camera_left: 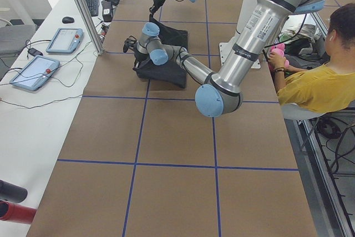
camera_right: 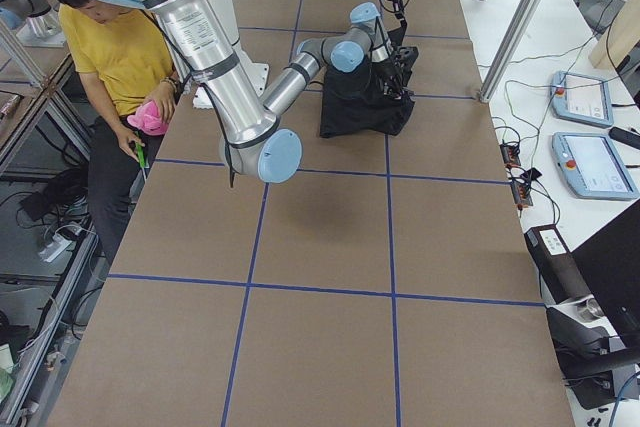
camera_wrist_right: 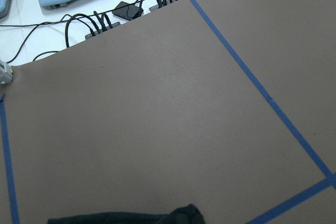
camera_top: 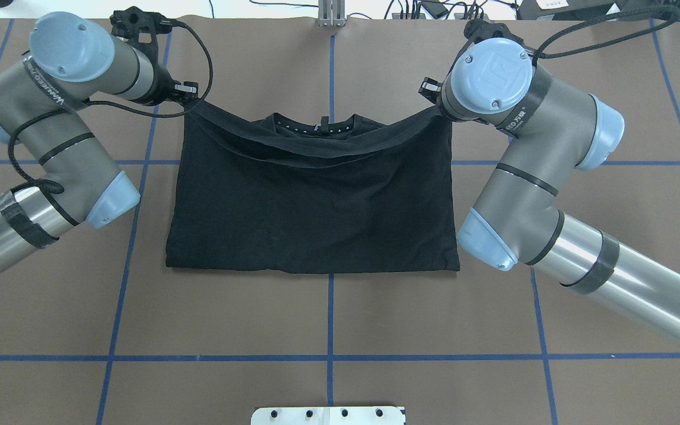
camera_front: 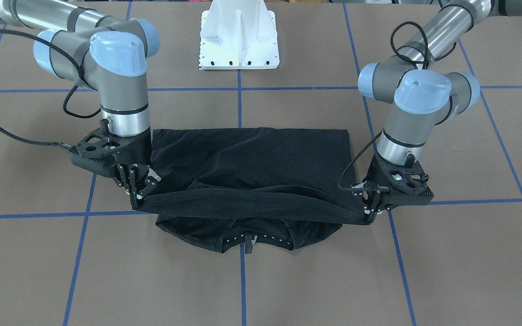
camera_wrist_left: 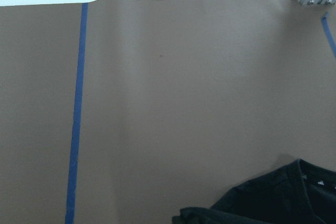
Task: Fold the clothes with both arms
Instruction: 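Lay the hem near the collar with both grippers, folding the shirt in half, then release the hem and move the left gripper to the folded shirt's side edge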
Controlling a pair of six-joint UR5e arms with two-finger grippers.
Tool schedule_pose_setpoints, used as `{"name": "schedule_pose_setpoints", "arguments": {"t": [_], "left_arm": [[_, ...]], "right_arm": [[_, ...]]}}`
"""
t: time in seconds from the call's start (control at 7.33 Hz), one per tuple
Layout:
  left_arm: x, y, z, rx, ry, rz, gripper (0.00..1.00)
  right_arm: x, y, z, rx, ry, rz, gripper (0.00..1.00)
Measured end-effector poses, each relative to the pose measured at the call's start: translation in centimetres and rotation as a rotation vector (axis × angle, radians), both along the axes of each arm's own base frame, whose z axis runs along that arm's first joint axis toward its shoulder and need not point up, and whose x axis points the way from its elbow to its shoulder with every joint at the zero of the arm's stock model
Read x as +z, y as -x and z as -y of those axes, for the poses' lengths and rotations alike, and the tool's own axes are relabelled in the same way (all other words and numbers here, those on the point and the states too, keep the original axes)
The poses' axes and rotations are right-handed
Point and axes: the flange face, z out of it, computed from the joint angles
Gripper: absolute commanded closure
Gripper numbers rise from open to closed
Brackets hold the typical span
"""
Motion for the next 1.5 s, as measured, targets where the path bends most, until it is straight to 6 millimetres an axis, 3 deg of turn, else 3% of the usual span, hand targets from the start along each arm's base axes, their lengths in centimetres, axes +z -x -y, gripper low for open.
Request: {"name": "schedule_pose_setpoints", "arguments": {"t": [0.41, 0.68, 0.82, 0.96, 1.09, 1.5], "left_arm": [[3.3, -2.6, 2.1, -0.011, 0.016, 0.055, 1.00], [4.0, -3.3, 2.4, -0.008, 0.010, 0.072, 1.00], [4.0, -3.3, 2.5, 0.009, -0.009, 0.084, 0.92], [3.9, -3.3, 2.6, 0.026, -0.029, 0.095, 0.15], [3.7, -3.3, 2.6, 0.033, -0.040, 0.097, 0.00], [1.8, -2.3, 2.4, 0.077, -0.149, 0.064, 0.00]], "right_arm": [[3.3, 1.5, 1.7, -0.022, -0.003, -0.036, 1.00], [4.1, 1.3, 2.3, -0.036, -0.008, -0.059, 1.00], [4.1, 1.0, 2.5, -0.038, -0.011, -0.063, 0.97], [4.2, 0.8, 2.7, -0.040, -0.014, -0.067, 0.01], [4.3, 0.9, 2.7, -0.047, -0.017, -0.074, 0.00], [4.0, -0.3, 3.3, -0.131, -0.026, -0.067, 0.00]]}}
